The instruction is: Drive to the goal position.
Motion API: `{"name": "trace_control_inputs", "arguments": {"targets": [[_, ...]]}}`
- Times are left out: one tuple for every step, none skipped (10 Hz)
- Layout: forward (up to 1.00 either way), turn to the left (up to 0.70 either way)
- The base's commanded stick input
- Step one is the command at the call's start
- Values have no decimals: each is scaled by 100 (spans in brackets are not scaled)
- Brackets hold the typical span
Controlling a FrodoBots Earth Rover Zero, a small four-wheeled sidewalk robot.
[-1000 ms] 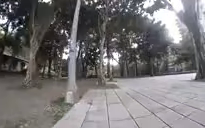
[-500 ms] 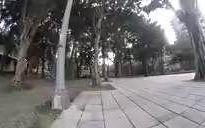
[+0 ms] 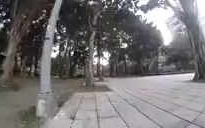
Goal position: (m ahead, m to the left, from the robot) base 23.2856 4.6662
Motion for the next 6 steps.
{"name": "trace_control_inputs", "arguments": {"targets": [[70,-14],[70,-14],[70,-14],[70,-14],[70,-14],[70,-14]]}}
